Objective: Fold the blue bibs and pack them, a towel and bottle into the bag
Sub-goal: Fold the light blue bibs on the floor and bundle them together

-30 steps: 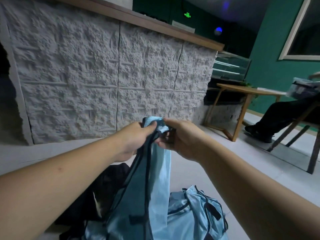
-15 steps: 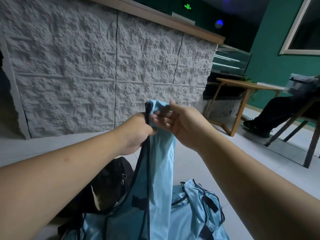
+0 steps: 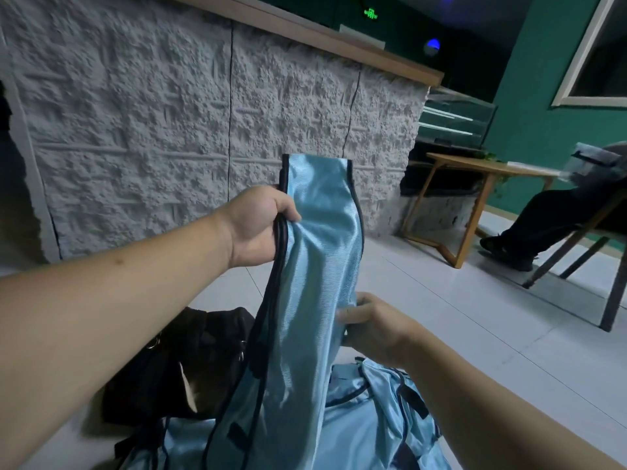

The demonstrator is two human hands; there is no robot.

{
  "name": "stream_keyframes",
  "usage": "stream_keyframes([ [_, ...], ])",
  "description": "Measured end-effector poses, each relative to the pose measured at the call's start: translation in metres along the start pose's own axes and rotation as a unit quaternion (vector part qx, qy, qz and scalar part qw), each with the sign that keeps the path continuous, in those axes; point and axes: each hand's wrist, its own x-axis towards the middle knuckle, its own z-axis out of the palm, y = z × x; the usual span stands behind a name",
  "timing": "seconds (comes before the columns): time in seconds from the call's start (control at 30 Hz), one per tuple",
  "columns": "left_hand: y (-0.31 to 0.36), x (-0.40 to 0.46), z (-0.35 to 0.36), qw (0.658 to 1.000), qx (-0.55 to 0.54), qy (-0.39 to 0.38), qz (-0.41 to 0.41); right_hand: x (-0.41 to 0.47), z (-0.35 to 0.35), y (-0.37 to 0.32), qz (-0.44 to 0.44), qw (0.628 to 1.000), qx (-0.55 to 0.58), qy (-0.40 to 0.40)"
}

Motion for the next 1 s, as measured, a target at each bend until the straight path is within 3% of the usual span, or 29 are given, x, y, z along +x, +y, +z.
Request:
stream_keyframes([
  [0.23,0.012,0.011,-0.046,0.994,0.026,0.107,0.020,-0.004,-0.008,-0.028,-0.069,0.992,-0.022,0.105],
  [0.37,0.012,0.016,-0.061,0.983,0.055,0.174,0.008,-0.008,-0.003,-0.047,-0.091,0.993,0.001,0.070],
  [0.47,0.009,0.017,-0.059,0.981,0.010,0.193,0.016,-0.008,0.007,-0.056,-0.087,0.995,0.050,0.020],
  [0.6,-0.016,0.010,-0.055,0.981,-0.148,0.111,0.056,-0.004,0.026,-0.070,-0.109,0.990,0.092,-0.013],
  [0.67,-0.042,0.003,-0.054,0.979,-0.171,0.098,0.043,-0.002,0.034,-0.076,-0.125,0.985,0.115,0.005],
  [0.8,-0.085,-0.013,-0.046,0.996,-0.075,0.037,-0.025,0.006,0.045,-0.083,-0.136,0.977,0.123,0.108],
  [0.9,-0.088,-0.025,-0.040,0.999,-0.023,-0.030,-0.026,0.012,0.050,-0.082,-0.138,0.968,0.112,0.179],
  [1.0,-0.092,-0.024,-0.036,0.993,0.109,0.036,-0.007,0.015,0.055,-0.078,-0.132,0.962,0.095,0.219],
])
